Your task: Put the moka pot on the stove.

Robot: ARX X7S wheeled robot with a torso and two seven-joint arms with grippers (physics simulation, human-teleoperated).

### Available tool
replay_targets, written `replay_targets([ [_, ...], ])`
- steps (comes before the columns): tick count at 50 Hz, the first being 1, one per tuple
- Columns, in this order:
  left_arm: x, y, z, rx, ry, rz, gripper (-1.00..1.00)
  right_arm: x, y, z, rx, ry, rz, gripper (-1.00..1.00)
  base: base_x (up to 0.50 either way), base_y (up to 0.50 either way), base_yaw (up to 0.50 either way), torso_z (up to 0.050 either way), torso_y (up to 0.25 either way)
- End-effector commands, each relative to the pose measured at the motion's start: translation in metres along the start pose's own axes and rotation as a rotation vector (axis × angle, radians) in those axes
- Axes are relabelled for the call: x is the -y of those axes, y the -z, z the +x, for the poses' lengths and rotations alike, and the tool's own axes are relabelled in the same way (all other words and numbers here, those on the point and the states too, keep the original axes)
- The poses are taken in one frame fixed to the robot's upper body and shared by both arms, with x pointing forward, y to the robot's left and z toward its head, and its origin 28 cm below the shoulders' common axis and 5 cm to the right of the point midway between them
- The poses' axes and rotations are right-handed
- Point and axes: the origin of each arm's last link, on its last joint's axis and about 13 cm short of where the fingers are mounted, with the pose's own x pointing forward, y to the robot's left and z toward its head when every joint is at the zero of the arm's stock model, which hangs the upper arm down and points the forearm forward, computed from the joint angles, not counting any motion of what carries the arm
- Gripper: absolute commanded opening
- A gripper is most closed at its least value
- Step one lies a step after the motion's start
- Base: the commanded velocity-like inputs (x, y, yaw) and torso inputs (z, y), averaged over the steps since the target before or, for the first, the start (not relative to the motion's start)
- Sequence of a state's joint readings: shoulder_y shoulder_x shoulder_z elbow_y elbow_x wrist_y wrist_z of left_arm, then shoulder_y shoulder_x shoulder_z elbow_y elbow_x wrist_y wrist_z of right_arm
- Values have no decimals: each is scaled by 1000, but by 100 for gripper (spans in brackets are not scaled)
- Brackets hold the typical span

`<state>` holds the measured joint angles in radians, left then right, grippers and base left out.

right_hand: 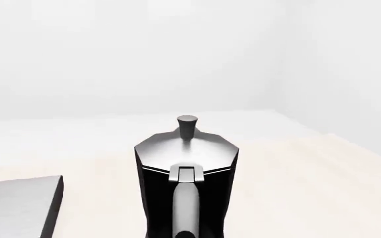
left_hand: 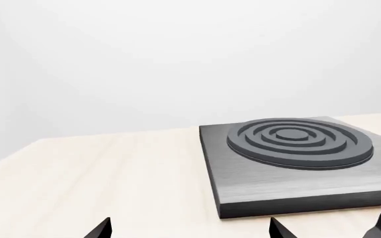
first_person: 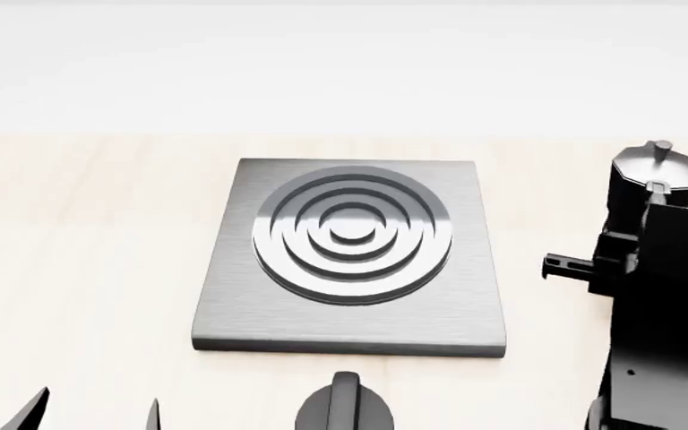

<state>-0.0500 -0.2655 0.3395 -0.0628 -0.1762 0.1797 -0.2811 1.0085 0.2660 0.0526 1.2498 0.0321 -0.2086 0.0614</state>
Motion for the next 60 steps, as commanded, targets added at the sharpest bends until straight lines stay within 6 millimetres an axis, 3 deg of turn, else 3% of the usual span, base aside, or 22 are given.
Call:
replay_targets([
  [1, 0, 0, 0, 9, -10, -13, 100, -20, -29, 11, 147, 16, -110, -100, 0, 0, 0, 0, 0],
  [11, 0, 0, 0, 9, -10, -13, 100, -27, -44, 15, 215, 48, -149, -100, 0, 0, 0, 0, 0],
  [31, 0, 0, 0, 9, -13, -14, 100, -43, -77, 24, 168, 25, -201, -100, 0, 0, 0, 0, 1],
  [60, 0, 0, 0, 9, -18, -15, 100, -64, -107, 27, 197, -55, -118, -100, 0, 0, 0, 0, 1],
])
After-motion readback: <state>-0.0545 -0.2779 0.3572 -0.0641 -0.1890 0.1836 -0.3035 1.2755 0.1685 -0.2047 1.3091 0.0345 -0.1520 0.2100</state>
